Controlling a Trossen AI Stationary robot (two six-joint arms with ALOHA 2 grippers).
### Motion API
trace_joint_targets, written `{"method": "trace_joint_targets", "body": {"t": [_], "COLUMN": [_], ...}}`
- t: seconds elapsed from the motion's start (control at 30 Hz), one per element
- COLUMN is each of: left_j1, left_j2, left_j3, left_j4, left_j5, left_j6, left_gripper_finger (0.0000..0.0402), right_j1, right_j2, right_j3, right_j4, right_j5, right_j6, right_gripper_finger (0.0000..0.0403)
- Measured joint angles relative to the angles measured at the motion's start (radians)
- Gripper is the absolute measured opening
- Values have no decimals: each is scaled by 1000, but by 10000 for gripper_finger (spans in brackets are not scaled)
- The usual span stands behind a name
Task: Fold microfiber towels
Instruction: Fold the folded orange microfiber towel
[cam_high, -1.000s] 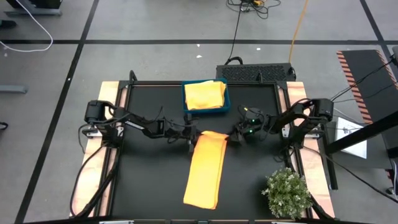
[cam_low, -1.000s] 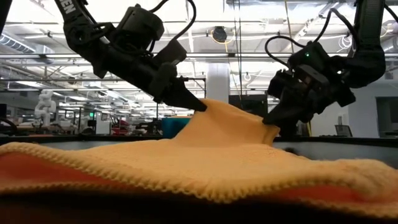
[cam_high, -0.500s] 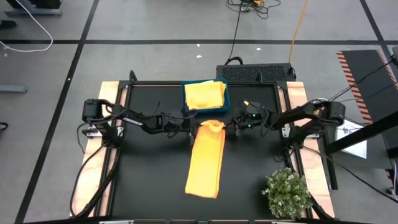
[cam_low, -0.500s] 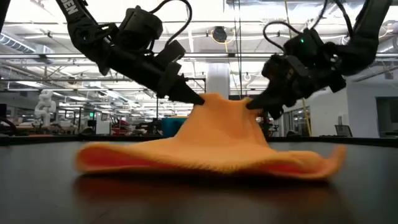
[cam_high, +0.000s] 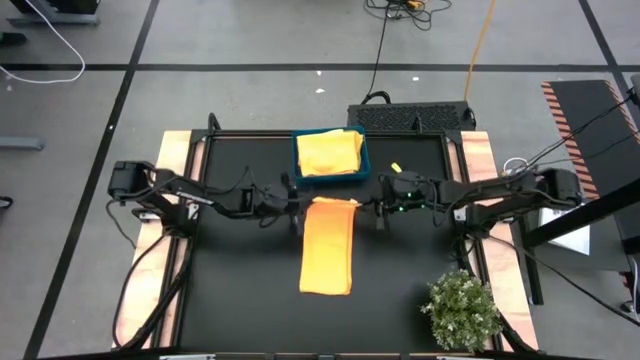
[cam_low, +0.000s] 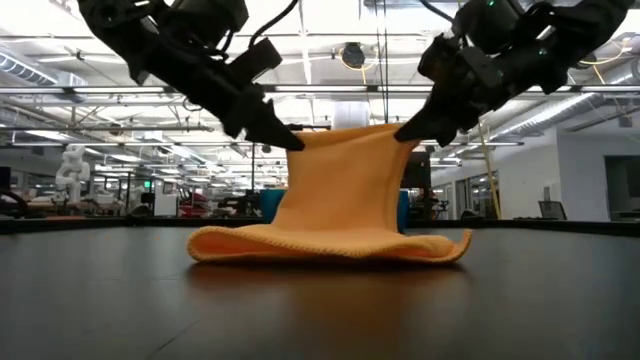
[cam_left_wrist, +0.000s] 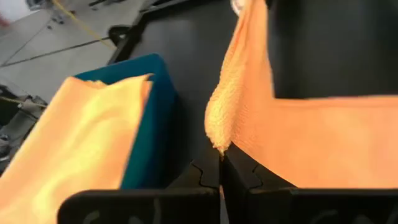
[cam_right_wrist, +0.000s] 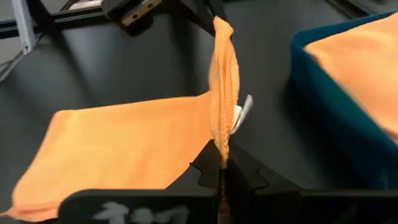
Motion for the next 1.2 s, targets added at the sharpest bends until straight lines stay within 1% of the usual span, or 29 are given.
{"method": "trace_joint_targets", "body": {"t": [0.17,0.33,0.43,0.57,0.67,0.83,0.97,1.07,1.2], "left_j1": [-94,-197,-265,-364,-422,-473,-497,-513,-534], "left_j2": [0,0,0,0,1,45,86,115,124], "left_j3": [0,-1,-1,-1,-1,-5,-3,-3,-4], "left_j4": [-18,-29,-60,-90,-100,-113,-98,-82,-57], "left_j5": [-14,-103,-130,-194,-201,-206,-195,-187,-183], "left_j6": [7,3,-20,-40,-70,-148,-188,-205,-203], "left_gripper_finger": [1,1,0,0,0,0,1,2,2], "right_j1": [98,197,246,307,346,381,409,423,434], "right_j2": [44,107,134,170,208,324,405,442,457], "right_j3": [0,-1,-1,-1,-1,-1,-1,-1,-1], "right_j4": [7,78,132,206,257,368,411,460,512], "right_j5": [11,61,63,64,63,57,55,52,21], "right_j6": [38,81,109,138,138,181,216,243,261], "right_gripper_finger": [0,0,0,0,0,0,0,0,0]}}
